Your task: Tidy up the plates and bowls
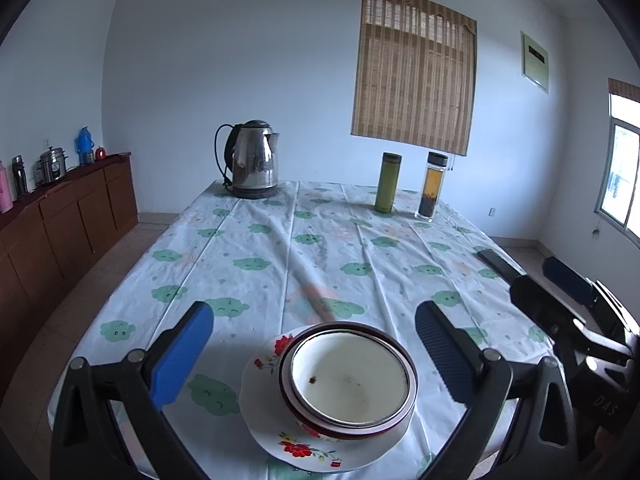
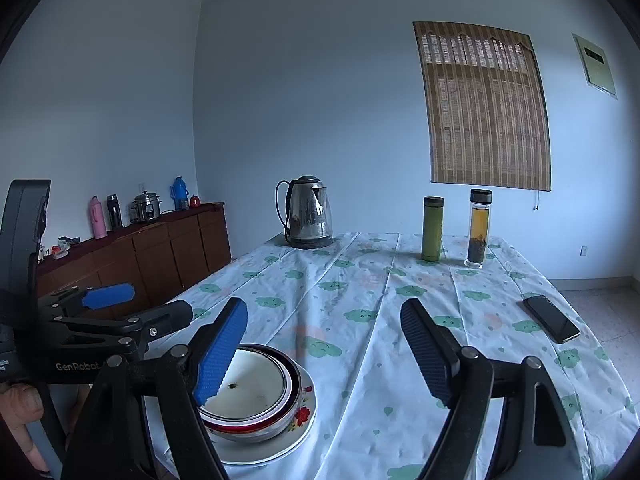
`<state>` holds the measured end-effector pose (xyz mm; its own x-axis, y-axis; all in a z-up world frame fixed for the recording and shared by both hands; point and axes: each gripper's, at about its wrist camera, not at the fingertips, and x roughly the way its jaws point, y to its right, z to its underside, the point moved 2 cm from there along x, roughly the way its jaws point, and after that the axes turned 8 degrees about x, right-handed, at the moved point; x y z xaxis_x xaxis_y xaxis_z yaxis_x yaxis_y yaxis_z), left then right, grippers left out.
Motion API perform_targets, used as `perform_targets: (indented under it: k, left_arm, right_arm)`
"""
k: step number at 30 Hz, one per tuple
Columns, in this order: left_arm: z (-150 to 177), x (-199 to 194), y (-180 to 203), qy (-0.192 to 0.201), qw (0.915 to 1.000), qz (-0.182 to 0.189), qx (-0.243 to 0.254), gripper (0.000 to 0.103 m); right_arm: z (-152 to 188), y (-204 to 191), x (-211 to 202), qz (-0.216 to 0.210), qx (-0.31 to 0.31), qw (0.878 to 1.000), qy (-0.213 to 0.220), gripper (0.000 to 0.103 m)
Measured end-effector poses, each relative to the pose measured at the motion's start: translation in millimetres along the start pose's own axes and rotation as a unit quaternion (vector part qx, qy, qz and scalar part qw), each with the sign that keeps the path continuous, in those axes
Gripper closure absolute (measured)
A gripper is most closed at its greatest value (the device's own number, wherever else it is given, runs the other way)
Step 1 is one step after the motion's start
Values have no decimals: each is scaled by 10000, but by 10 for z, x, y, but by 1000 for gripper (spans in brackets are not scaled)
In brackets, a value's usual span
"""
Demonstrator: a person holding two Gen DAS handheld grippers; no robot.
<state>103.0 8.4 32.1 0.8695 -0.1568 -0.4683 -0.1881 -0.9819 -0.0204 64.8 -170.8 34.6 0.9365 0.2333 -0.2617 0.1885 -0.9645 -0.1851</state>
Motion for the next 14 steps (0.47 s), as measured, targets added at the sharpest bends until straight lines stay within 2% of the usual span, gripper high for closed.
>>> perform_targets:
  k: [7,14]
  left_arm:
    - [-8,-14,65,109,9996,-84,236,0]
    - [-19,-20,81,123,9996,16,266,0]
  right_arm:
    - [6,11,-2,-5,0,10000,-12,22]
    - [7,39,5,1,10,10000,-18,22]
